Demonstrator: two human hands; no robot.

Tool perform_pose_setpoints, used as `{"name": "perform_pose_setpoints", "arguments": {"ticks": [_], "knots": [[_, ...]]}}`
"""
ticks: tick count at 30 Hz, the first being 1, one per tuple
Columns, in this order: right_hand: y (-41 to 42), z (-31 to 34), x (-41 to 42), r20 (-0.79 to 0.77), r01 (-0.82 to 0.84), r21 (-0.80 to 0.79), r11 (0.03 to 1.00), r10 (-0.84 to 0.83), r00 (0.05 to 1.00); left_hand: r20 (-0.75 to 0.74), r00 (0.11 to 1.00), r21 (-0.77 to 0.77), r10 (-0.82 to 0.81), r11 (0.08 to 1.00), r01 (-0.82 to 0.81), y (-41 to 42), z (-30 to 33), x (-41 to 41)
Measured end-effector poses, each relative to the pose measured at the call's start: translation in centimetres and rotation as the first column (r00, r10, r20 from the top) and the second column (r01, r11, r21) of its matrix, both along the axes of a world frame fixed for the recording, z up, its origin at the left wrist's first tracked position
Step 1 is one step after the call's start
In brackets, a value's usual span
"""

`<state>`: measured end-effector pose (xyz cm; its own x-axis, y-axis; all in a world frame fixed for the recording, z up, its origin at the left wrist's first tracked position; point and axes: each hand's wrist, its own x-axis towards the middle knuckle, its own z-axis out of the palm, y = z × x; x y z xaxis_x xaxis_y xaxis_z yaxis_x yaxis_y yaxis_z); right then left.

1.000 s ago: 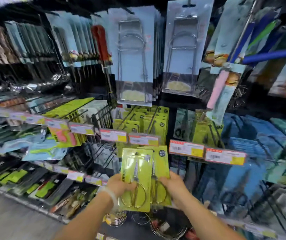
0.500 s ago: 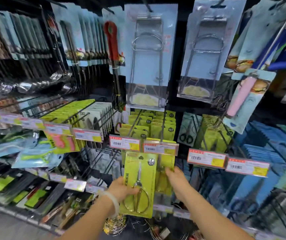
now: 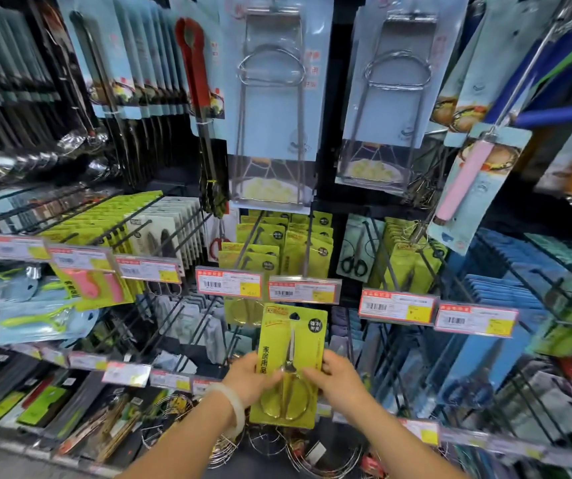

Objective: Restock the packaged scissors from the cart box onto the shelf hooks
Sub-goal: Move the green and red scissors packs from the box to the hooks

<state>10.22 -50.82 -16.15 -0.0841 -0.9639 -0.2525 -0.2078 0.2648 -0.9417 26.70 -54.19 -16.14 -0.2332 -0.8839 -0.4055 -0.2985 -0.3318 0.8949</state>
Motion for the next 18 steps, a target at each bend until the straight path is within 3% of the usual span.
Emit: {"name": "perform_pose_setpoints", "arguments": {"ticks": [9, 18], "knots": [[-2.3, 2.8, -0.8, -0.053, 0.073, -0.189, 0.979, -0.084, 0.995, -0.038, 0.992, -0.158, 0.116, 0.980, -0.121, -2.4, 2.4, -1.3], [-3.1, 1.7, -0.7, -0.091, 0.089, -0.170, 0.981, -0.105, 0.990, 0.082, 0.992, -0.160, 0.098, 0.983, -0.085, -3.2, 1.9, -1.6]]}}
